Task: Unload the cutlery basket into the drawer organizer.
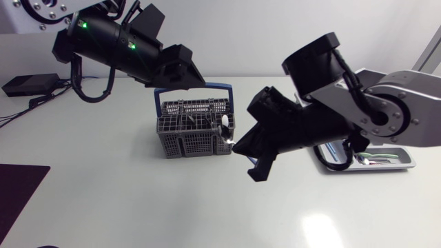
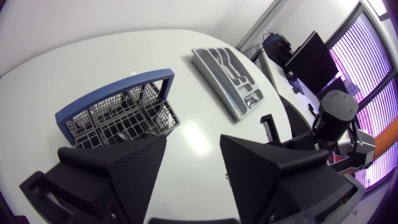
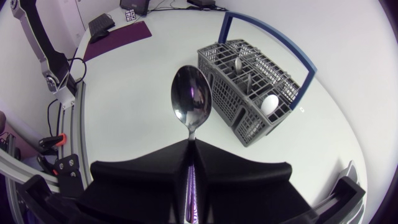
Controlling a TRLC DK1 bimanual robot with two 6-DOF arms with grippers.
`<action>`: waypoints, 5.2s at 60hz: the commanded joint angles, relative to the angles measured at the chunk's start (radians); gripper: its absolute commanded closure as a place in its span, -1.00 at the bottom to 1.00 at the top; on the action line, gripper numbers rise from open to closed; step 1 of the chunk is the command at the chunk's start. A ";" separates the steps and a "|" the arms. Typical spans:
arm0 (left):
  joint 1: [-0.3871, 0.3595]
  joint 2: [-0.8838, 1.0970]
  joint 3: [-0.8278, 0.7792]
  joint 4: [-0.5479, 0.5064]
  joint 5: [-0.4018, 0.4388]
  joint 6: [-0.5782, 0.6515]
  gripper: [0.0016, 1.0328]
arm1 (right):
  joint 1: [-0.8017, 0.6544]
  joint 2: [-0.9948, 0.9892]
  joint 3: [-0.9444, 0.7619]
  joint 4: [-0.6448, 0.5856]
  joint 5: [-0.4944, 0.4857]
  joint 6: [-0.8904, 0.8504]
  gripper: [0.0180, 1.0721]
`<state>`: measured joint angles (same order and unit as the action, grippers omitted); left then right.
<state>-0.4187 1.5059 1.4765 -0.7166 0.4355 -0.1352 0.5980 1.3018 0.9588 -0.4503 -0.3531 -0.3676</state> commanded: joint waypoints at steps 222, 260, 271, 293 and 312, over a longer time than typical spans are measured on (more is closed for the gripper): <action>0.001 0.174 -0.196 0.100 -0.451 -0.616 -0.80 | -0.937 -0.090 -0.175 0.059 -0.018 -0.981 -0.55; -0.019 0.198 -0.127 0.121 -0.359 -0.721 -0.80 | -0.586 -0.315 -0.350 0.036 0.042 -0.691 -0.55; -0.015 0.215 -0.097 0.121 -0.305 -0.748 -0.80 | -0.535 -0.334 -0.371 0.041 0.043 -0.640 -0.55; -0.020 0.266 -0.016 0.095 -0.293 -0.773 -0.80 | -0.374 -0.338 -0.408 0.070 0.111 -0.533 -0.55; -0.035 0.310 0.056 0.031 -0.304 -0.774 -0.79 | -0.271 -0.335 -0.437 0.107 0.158 -0.472 -0.55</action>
<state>-0.4461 1.7836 1.4925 -0.6662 0.1329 -0.8726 0.3096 0.9695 0.5495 -0.3576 -0.2058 -0.8730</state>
